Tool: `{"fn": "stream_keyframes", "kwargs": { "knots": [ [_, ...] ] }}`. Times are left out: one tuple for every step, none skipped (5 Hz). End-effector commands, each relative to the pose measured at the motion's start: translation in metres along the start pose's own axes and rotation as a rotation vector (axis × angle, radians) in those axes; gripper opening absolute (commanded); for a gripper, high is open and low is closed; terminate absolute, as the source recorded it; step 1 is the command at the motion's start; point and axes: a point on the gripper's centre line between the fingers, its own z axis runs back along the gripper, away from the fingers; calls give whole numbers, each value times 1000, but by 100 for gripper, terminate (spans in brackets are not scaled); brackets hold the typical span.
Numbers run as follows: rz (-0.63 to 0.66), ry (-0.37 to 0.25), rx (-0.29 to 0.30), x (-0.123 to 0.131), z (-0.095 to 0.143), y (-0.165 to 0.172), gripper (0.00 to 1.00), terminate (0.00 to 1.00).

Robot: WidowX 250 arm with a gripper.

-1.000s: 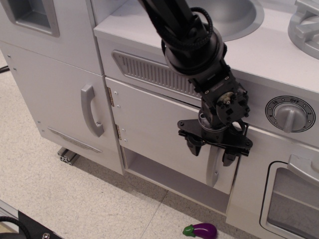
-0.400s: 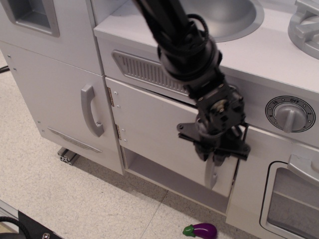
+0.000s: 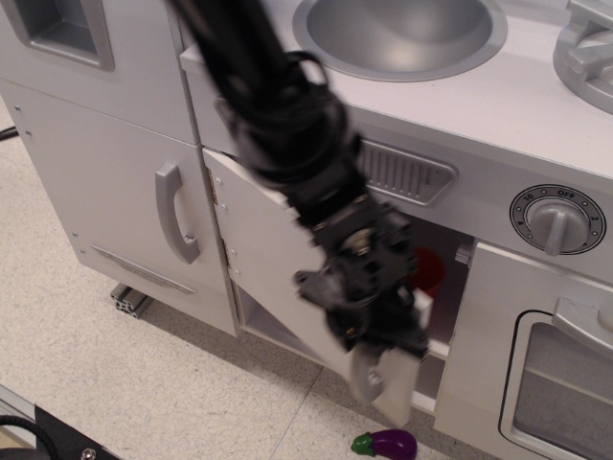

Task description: Open cabinet

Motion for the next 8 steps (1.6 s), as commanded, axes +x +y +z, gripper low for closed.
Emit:
{"fn": "stream_keyframes", "kwargs": {
  "knots": [
    [-22,-16,26,-19,37,37,100,0],
    [-1,22,8,-5,68,44,100,0],
    [41,5,-22,13,103,46,100,0],
    [81,-22,-57,33,110,36,100,0],
    [65,-79,-45,48,96,18,100,0],
    [10,-119,-40,54,69,5,100,0],
    [-29,-130,-46,55,48,-5,100,0],
    [-8,-106,-27,51,36,-1,100,0]
  ]
}}
